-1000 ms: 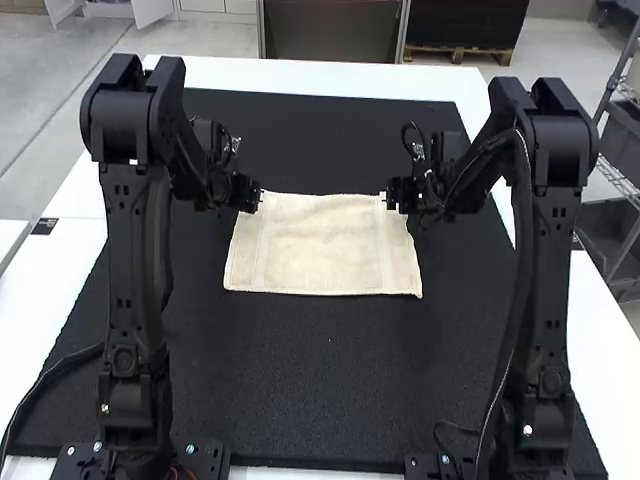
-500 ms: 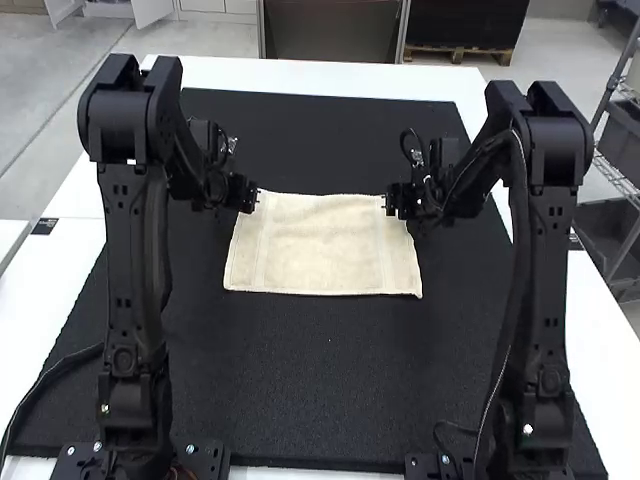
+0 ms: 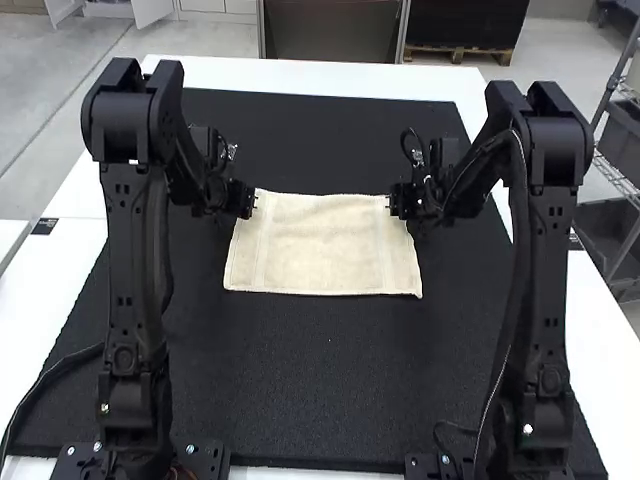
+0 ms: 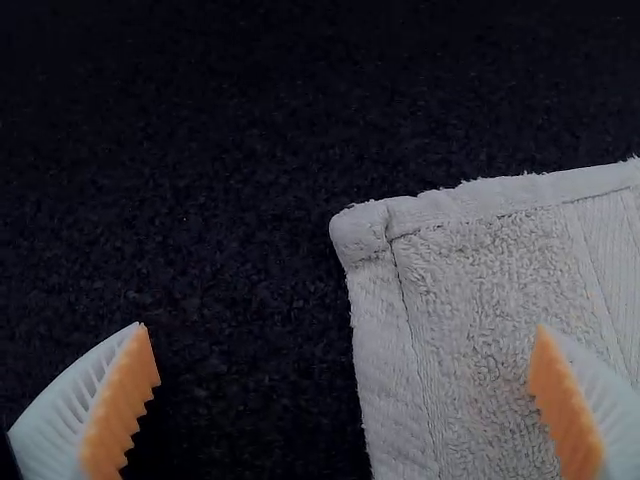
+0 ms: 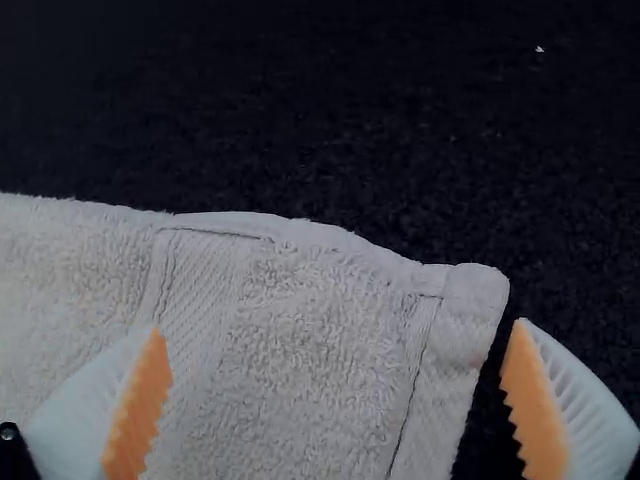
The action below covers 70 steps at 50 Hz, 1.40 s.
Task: Fold the towel.
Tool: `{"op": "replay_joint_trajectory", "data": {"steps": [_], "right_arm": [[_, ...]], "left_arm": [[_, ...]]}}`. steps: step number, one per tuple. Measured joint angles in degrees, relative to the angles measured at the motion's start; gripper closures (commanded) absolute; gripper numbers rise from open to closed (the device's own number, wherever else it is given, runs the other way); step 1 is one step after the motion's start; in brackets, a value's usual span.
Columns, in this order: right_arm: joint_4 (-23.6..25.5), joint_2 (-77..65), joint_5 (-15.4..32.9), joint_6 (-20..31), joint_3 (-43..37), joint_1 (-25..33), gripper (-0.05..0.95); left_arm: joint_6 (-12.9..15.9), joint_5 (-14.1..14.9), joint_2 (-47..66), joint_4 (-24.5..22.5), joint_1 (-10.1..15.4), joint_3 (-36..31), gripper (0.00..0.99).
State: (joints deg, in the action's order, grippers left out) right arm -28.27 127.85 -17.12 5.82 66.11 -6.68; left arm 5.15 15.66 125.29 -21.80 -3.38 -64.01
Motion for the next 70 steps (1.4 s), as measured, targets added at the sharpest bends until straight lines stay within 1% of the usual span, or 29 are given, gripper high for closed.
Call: {"op": "replay_joint_trajectory", "data": {"steps": [2, 3, 4, 5, 6, 7, 8, 10, 12, 13, 14, 19, 22, 23, 25, 27, 29, 30, 31, 57, 70], "right_arm": [[0.3, 0.0, 0.0, 0.0, 0.0, 0.0, 0.51], [0.3, 0.1, 0.0, 0.0, 0.0, 0.0, 0.53], [0.3, 0.1, 0.0, 0.0, 0.0, 0.0, 0.54], [0.3, 0.2, 0.1, 0.0, 0.0, 0.0, 0.54], [0.3, 0.3, 0.2, 0.1, 0.1, 0.0, 0.55], [0.3, 0.4, 0.3, 0.1, 0.2, 0.0, 0.57], [0.3, 0.5, 0.4, 0.1, 0.3, 0.1, 0.60], [0.4, 0.6, 0.5, 0.2, 0.5, 0.1, 0.64], [0.5, 0.6, 0.7, 0.2, 0.5, 0.1, 0.64], [0.6, 0.6, 0.8, 0.2, 0.5, 0.2, 0.64], [0.7, 0.6, 0.9, 0.2, 0.6, 0.2, 0.63], [1.0, 0.6, 0.8, 0.2, 0.7, 0.4, 0.61], [1.0, 0.6, 0.7, 0.3, 0.7, 0.4, 0.61], [1.0, 0.6, 0.7, 0.4, 0.7, 0.4, 0.61], [1.0, 0.6, 0.7, 0.4, 0.7, 0.4, 0.63], [1.0, 0.6, 0.7, 0.4, 0.8, 0.4, 0.78], [1.0, 0.6, 0.7, 0.3, 0.8, 0.4, 0.81], [1.0, 0.6, 0.6, 0.2, 0.7, 0.4, 0.84], [1.0, 0.7, 0.6, 0.1, 0.7, 0.4, 0.91], [0.8, 0.6, -0.2, -0.5, 0.9, 0.4, 0.92], [1.6, -1.3, -2.9, -1.5, -0.3, 0.5, 0.92]], "left_arm": [[0.1, 0.0, 0.0, -0.1, 0.0, 0.0, 0.180], [0.1, 0.0, 0.0, -0.2, 0.0, 0.0, 0.187], [0.1, 0.0, 0.0, -0.3, 0.0, 0.0, 0.221], [0.1, 0.0, 0.0, -0.4, 0.0, 0.0, 0.287], [0.1, 0.0, 0.0, -0.5, 0.0, 0.0, 0.330], [0.0, 0.0, 0.0, -0.5, 0.0, 0.0, 0.352], [0.2, 0.2, 0.0, -0.6, 0.0, 0.0, 0.364], [0.2, 0.2, 0.0, -0.7, 0.0, 0.0, 0.372], [0.2, 0.2, 0.0, -0.7, 0.1, 0.0, 0.395], [0.2, 0.2, 0.0, -0.7, 0.1, 0.0, 0.457], [0.2, 0.2, 0.0, -0.7, 0.1, 0.0, 0.544], [0.2, 0.4, 0.0, -1.4, 0.1, 0.1, 0.841], [0.2, 0.6, 0.1, -2.4, 0.1, 0.2, 0.951], [0.2, 0.7, 0.1, -2.6, 0.1, 0.2, 0.972], [0.2, 0.7, 0.1, -3.5, 0.2, 0.5, 0.972], [0.3, 0.7, 0.1, -3.8, 0.3, 0.8, 0.972], [0.3, 0.7, 0.1, -3.8, 0.3, 1.1, 0.972], [0.4, 0.8, 0.0, -3.9, 0.3, 1.3, 0.972], [0.4, 0.9, 0.0, -4.0, 0.3, 1.4, 0.972], [0.4, 2.4, 0.0, -5.7, 0.3, 2.4, 0.977], [0.4, 3.5, -2.8, -5.2, 0.3, 4.9, 0.984]]}}
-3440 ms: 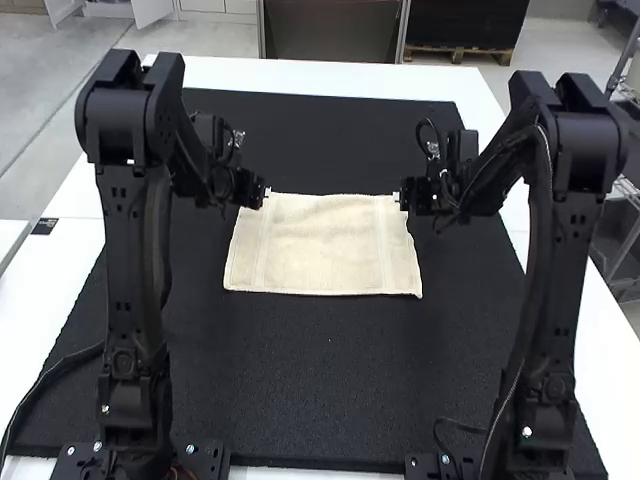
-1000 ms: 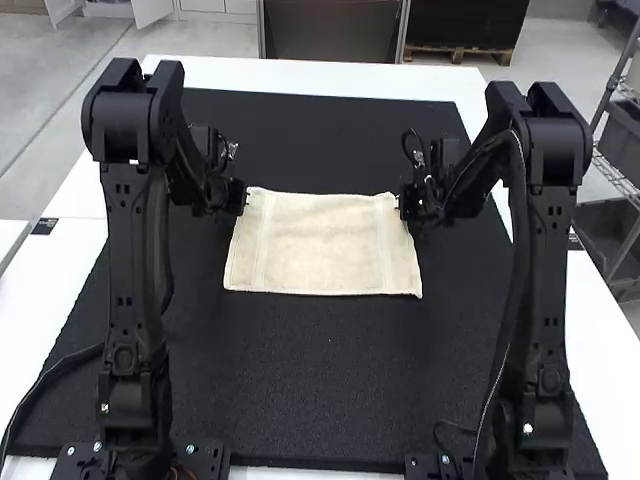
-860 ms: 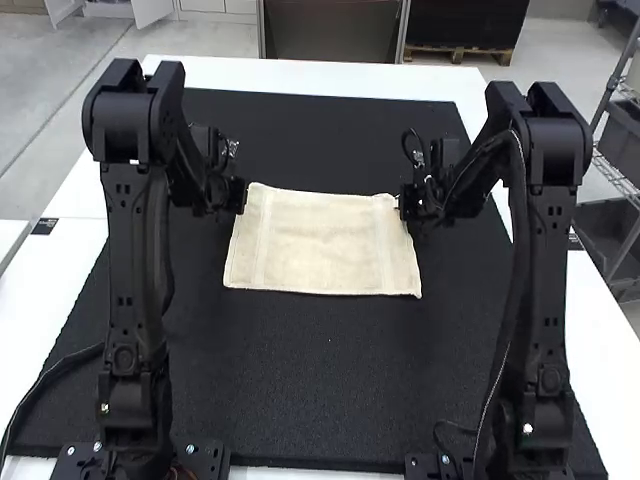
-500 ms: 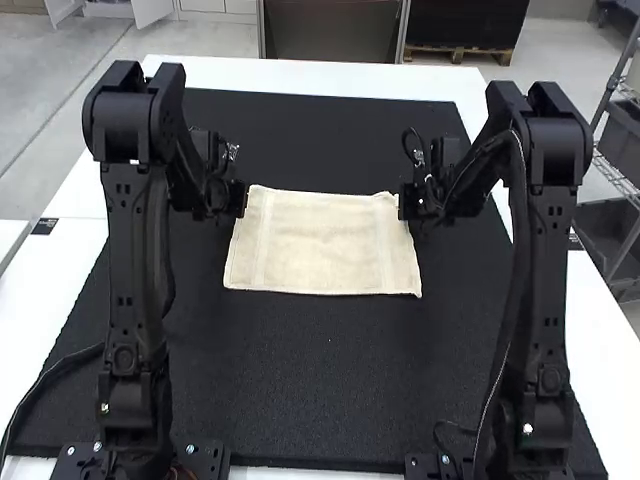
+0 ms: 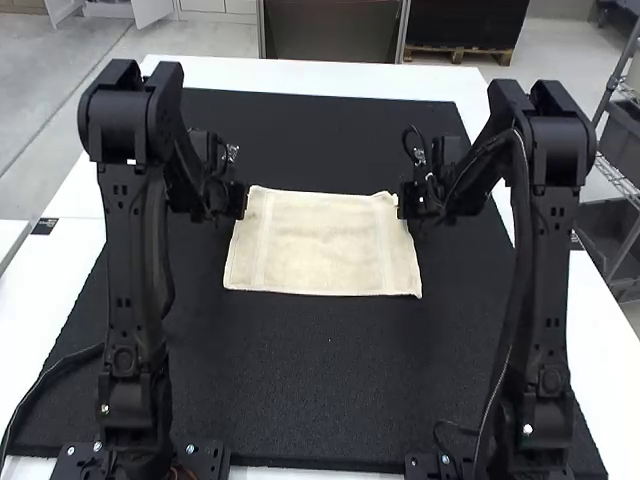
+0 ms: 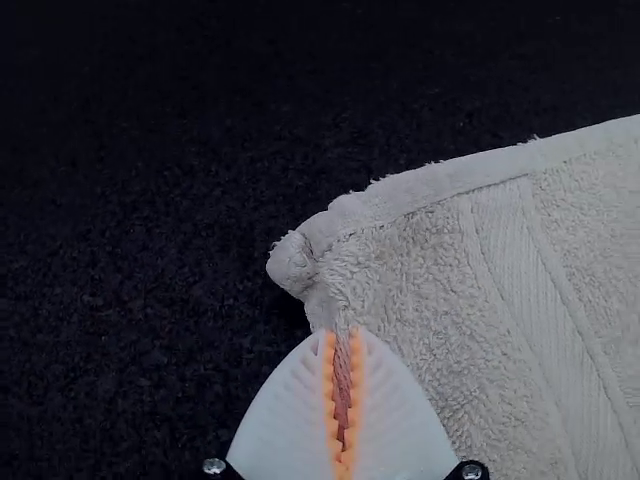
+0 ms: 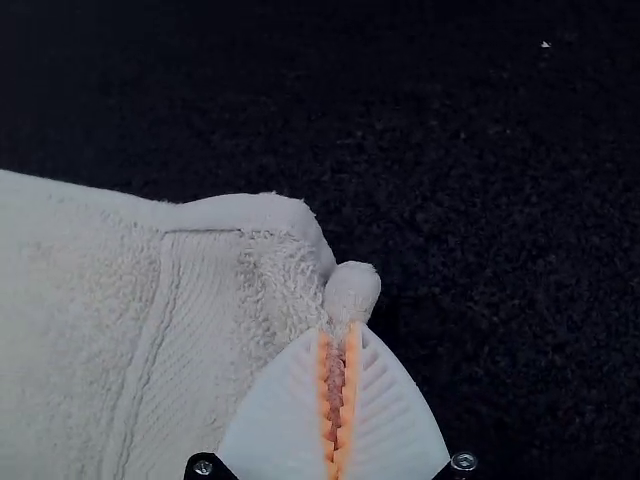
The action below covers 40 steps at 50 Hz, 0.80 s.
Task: Fold the towel.
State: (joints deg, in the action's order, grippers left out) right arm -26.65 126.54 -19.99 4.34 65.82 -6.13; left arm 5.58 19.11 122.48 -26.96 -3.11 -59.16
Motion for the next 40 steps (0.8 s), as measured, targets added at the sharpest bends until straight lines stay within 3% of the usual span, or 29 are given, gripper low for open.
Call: {"op": "replay_joint_trajectory", "data": {"steps": [40], "right_arm": [[0.1, -12.9, -5.1, -0.2, -10.2, 2.5, 0.92]], "left_arm": [[0.0, 3.9, -12.7, -0.8, -1.6, 10.8, 0.984]]}}
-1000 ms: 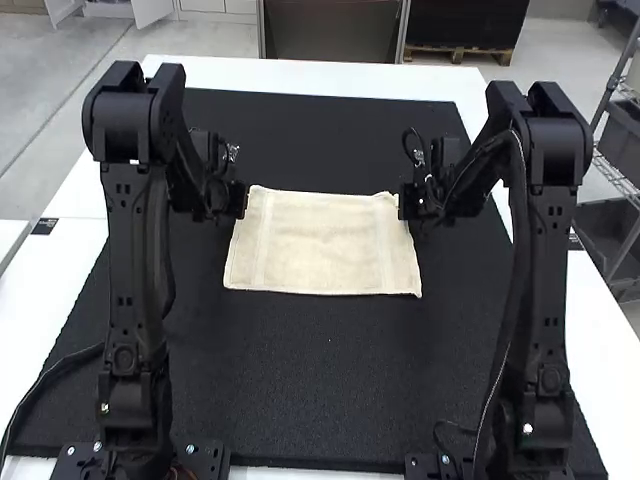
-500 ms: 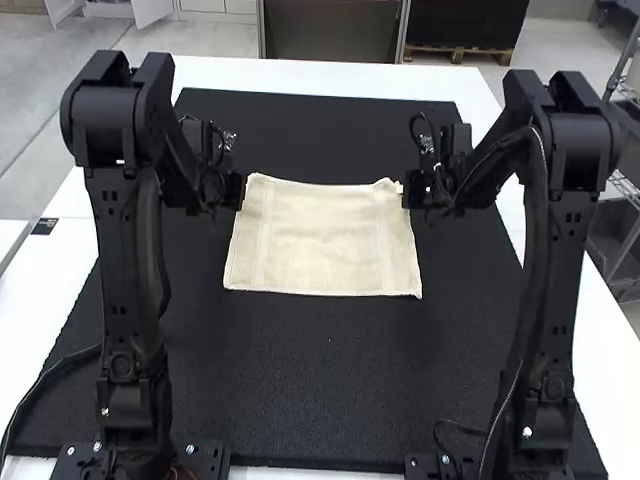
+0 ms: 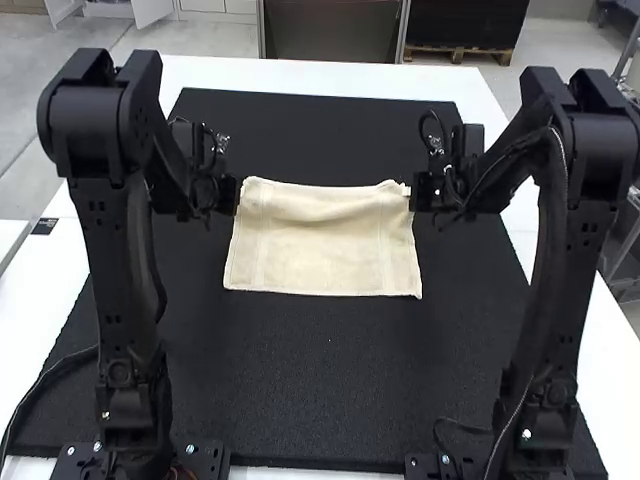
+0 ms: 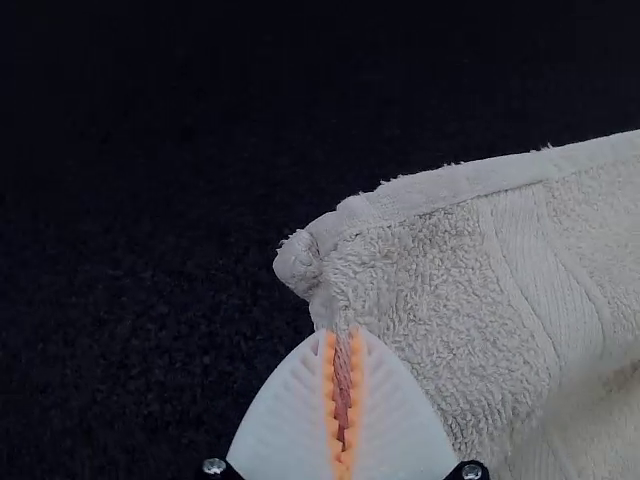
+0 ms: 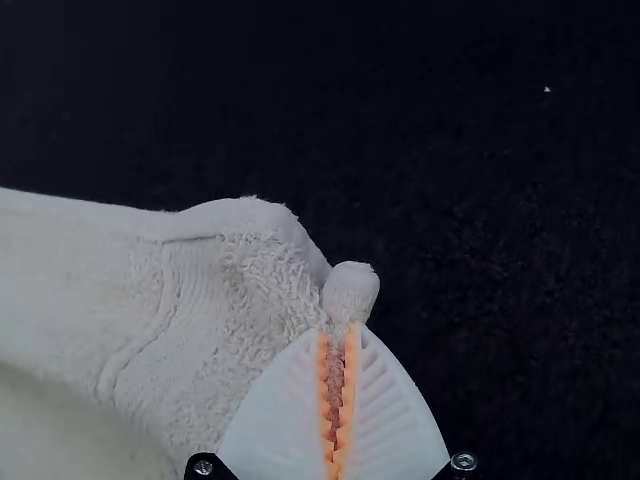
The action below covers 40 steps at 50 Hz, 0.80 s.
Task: Fold the towel.
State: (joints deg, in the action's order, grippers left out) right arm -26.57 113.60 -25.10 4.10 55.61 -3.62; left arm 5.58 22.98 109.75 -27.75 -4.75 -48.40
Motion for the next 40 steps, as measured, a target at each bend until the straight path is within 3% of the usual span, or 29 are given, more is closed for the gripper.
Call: {"op": "replay_joint_trajectory", "data": {"steps": [23, 40], "right_arm": [[0.9, -6.0, -0.7, 0.1, -4.8, 0.0, 0.92], [3.0, -11.7, -1.7, 0.4, -9.4, 0.0, 0.92]], "left_arm": [[0.2, 1.7, -7.8, 0.7, -0.6, 5.2, 0.984], [0.7, 2.2, -11.2, 3.2, -2.5, 8.7, 0.984]]}}
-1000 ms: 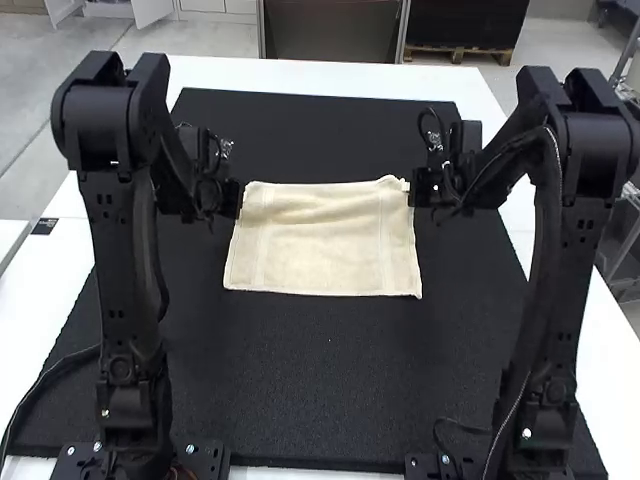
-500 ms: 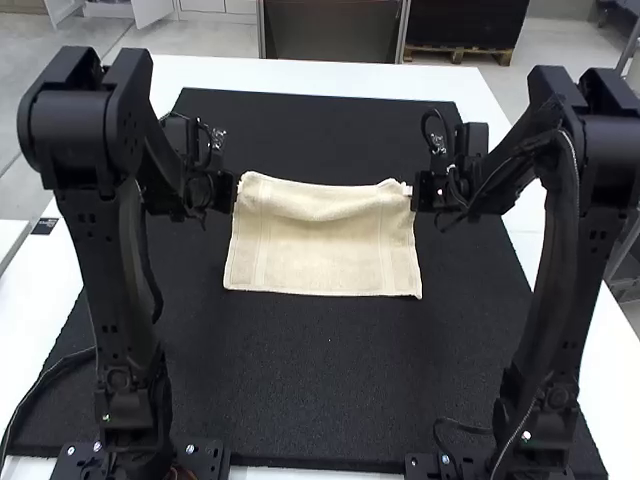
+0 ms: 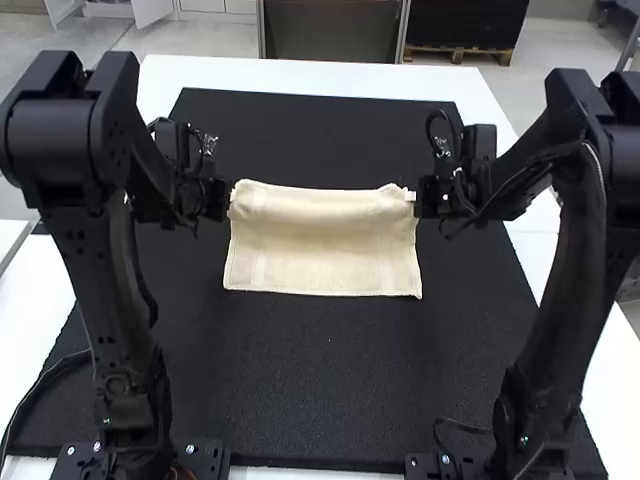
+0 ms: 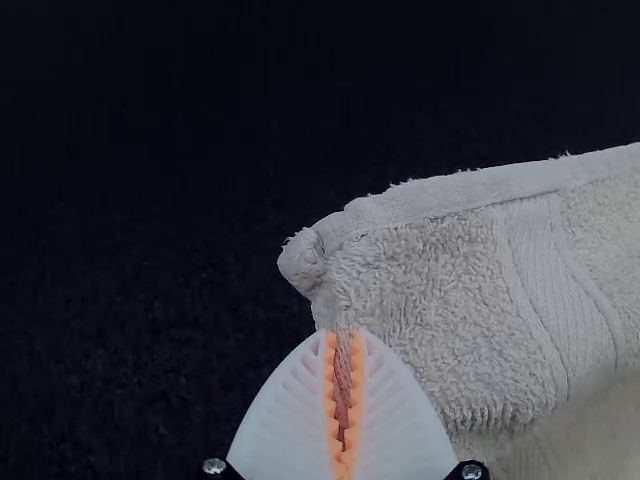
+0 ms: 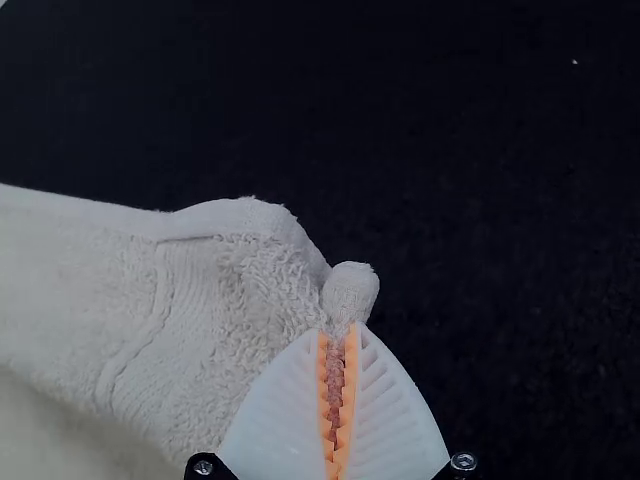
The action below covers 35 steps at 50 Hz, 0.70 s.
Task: Fold the towel.
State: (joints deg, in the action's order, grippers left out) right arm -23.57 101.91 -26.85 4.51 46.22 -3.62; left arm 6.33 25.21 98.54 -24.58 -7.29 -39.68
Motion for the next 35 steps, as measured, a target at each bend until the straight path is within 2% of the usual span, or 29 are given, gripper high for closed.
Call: {"op": "replay_joint_trajectory", "data": {"steps": [22, 35], "right_arm": [[3.8, -7.6, -0.4, 1.1, -5.8, 0.0, 0.92], [4.2, -10.6, -0.9, 1.8, -9.8, 0.0, 0.92]], "left_arm": [[1.4, 0.1, -6.3, 1.0, 0.0, 5.8, 0.984], [1.9, 0.1, -10.1, 1.6, 0.0, 8.8, 0.984]]}}
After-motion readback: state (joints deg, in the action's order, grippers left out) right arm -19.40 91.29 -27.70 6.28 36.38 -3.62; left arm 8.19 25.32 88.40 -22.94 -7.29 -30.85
